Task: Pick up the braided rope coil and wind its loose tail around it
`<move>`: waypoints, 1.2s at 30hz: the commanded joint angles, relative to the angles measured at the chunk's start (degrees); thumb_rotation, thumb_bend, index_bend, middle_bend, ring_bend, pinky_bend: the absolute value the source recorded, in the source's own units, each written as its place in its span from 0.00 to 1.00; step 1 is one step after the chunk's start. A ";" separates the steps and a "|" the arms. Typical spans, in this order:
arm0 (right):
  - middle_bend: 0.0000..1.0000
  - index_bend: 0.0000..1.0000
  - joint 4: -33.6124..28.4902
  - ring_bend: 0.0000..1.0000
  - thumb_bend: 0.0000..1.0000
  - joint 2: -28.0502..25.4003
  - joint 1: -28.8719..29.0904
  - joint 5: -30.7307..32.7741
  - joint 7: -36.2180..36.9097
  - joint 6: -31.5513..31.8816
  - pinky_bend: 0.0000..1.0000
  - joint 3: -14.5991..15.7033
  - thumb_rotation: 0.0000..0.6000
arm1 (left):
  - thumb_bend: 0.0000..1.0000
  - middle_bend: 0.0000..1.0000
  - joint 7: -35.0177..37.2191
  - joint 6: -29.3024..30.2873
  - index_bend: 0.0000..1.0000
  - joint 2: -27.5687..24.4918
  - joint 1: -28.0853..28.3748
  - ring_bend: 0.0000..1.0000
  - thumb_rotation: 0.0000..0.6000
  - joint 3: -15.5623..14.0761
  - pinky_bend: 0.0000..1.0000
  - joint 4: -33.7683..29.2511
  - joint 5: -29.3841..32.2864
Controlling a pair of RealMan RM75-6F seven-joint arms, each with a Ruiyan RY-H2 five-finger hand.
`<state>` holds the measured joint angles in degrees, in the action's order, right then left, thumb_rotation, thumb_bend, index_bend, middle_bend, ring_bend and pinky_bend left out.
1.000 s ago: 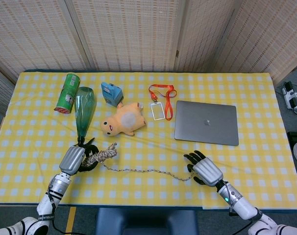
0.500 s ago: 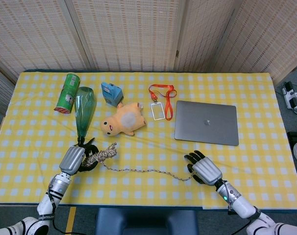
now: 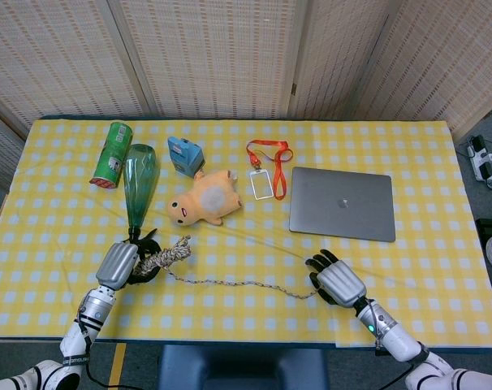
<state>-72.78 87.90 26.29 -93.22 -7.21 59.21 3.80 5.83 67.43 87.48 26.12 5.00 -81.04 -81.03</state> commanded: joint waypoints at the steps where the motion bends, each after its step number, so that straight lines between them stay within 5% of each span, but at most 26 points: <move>1: 0.26 0.62 -0.02 0.17 0.54 0.07 0.05 0.25 -0.10 0.01 0.12 -0.05 1.00 | 0.57 0.70 0.23 0.02 0.76 -0.02 -0.03 0.68 1.00 0.04 0.78 0.10 -0.01; 10: 0.31 0.69 -2.28 0.20 0.58 -1.45 -0.23 -1.51 0.09 3.77 0.12 0.10 1.00 | 0.58 0.70 1.50 -0.68 0.76 -0.76 0.38 0.68 1.00 1.08 0.78 -0.49 0.85; 19: 0.32 0.70 -15.53 0.22 0.58 -8.58 1.77 -10.80 -0.97 13.69 0.12 -2.05 1.00 | 0.60 0.70 0.34 -2.90 0.77 -2.78 2.41 0.68 1.00 4.36 0.78 -5.61 4.04; 27: 0.30 0.70 -28.02 0.21 0.58 -11.11 8.20 -10.05 -5.83 9.88 0.12 -9.85 1.00 | 0.60 0.71 0.04 -5.67 0.77 -2.89 4.74 0.69 1.00 6.04 0.78 -11.32 5.90; 36: 0.30 0.70 -31.61 0.21 0.58 -7.15 16.01 0.42 -13.71 1.81 0.12 -19.62 1.00 | 0.60 0.71 0.29 -6.29 0.77 -1.71 6.52 0.69 1.00 5.97 0.78 -16.21 4.34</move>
<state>-103.91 79.15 40.06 -95.55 -18.53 63.11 -13.73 6.14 61.07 85.48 32.34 11.08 -96.59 -76.20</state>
